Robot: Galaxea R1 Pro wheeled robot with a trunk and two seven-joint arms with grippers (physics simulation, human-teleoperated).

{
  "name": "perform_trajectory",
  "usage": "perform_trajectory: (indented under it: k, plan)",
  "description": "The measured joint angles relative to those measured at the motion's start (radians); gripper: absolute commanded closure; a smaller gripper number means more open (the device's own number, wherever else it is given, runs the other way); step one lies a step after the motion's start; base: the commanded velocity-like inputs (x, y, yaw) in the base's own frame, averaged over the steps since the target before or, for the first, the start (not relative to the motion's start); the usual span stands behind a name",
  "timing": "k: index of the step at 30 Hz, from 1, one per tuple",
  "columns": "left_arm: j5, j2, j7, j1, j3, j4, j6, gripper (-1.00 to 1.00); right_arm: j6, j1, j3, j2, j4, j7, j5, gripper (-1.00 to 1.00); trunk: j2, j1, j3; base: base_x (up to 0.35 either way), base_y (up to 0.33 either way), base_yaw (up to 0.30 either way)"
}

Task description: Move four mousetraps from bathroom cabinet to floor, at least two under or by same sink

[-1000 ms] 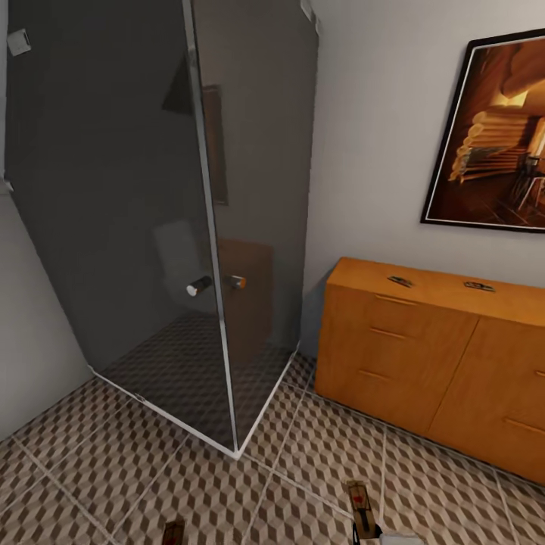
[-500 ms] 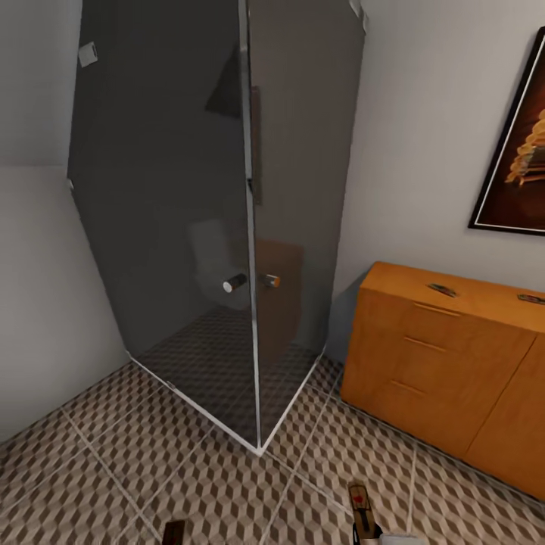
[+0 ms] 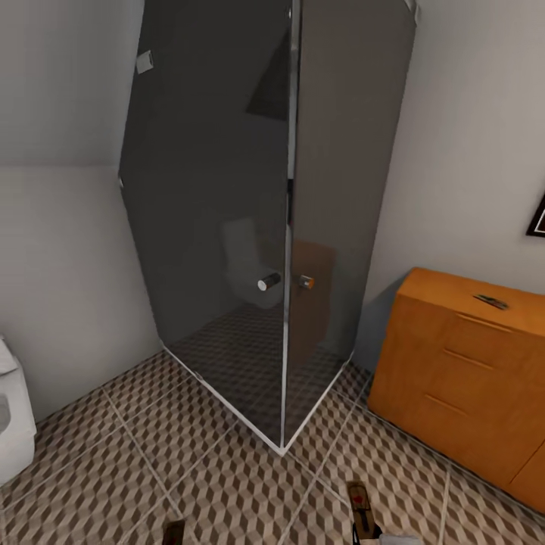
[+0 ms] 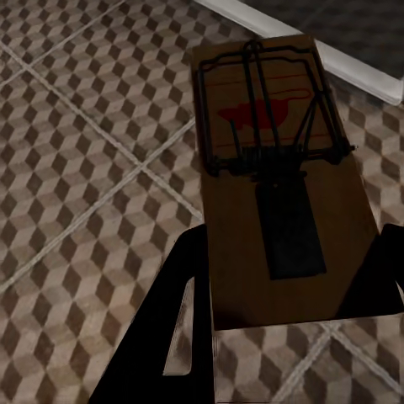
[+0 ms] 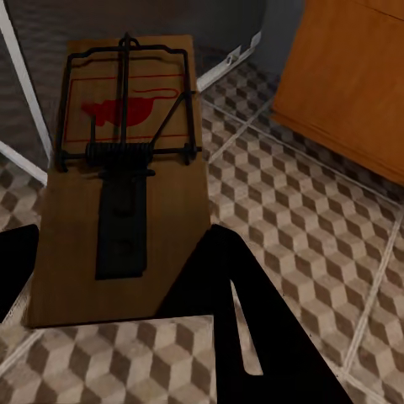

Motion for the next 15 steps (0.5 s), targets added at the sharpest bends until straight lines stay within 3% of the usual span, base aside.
perform_trajectory:
  k: [15]
  plan:
    - [0.0,0.0,0.0,0.0,0.0,0.003,0.0,1.0,0.002,0.0,0.0,0.001,0.001,0.001,0.0,1.0,0.0,0.0,0.0,0.0,0.0,0.267]
